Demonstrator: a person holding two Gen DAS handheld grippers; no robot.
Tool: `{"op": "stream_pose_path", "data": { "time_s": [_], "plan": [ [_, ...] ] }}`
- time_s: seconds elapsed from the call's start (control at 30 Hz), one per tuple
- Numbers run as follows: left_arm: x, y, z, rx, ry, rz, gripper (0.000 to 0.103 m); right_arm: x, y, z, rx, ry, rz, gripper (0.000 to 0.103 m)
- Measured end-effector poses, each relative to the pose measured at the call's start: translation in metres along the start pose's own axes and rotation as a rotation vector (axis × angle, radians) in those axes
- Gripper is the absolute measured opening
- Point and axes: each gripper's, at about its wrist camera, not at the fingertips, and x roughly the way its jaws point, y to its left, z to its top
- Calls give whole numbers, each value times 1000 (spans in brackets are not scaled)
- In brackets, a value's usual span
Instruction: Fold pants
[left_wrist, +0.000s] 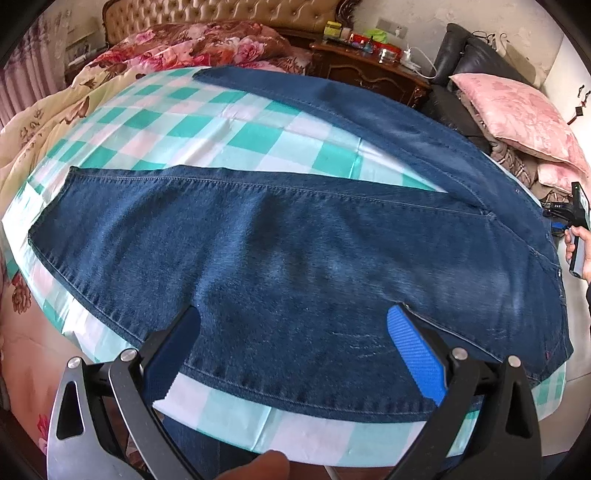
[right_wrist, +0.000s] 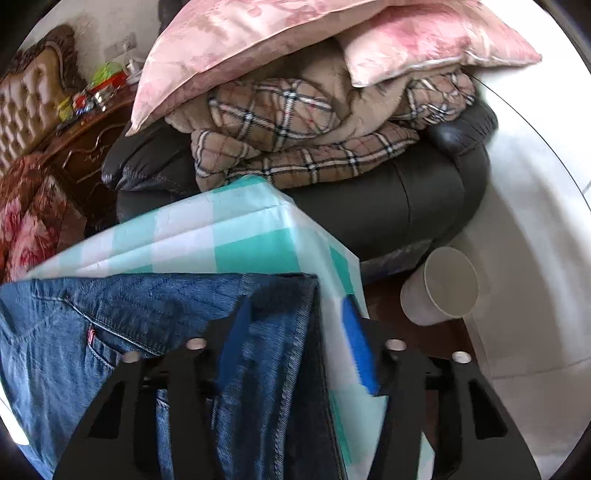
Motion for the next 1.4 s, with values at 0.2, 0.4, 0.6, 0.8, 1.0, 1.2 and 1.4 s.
{"op": "stream_pose_path", "data": {
  "time_s": [0.2,0.4,0.6,0.8,1.0,1.2,1.4],
  "plan": [
    [2,3,-1,-7,8,1,101,-4,12,3,-53,-2,26,5],
    [-18,13,-1,-32,-34,1,101,-101,29,-14,-89,-211,169,4],
    [-47,10,-3,-18,-98,-20,101,-229,46,-102,-176,-394,385,4],
    [-79,10,-5,-1,-161,-65,101,-293,35,-236,-178,-396,584,4],
    [-80,17,7,-12,-164,-151,101,-281,-3,-320,-9,-272,656,4],
    [-22,21,78,-87,-95,-378,85,-274,-15,-315,65,-256,670,4],
    [71,47,170,-299,-7,-517,53,-287,-21,-291,64,-295,667,4]
  ]
}}
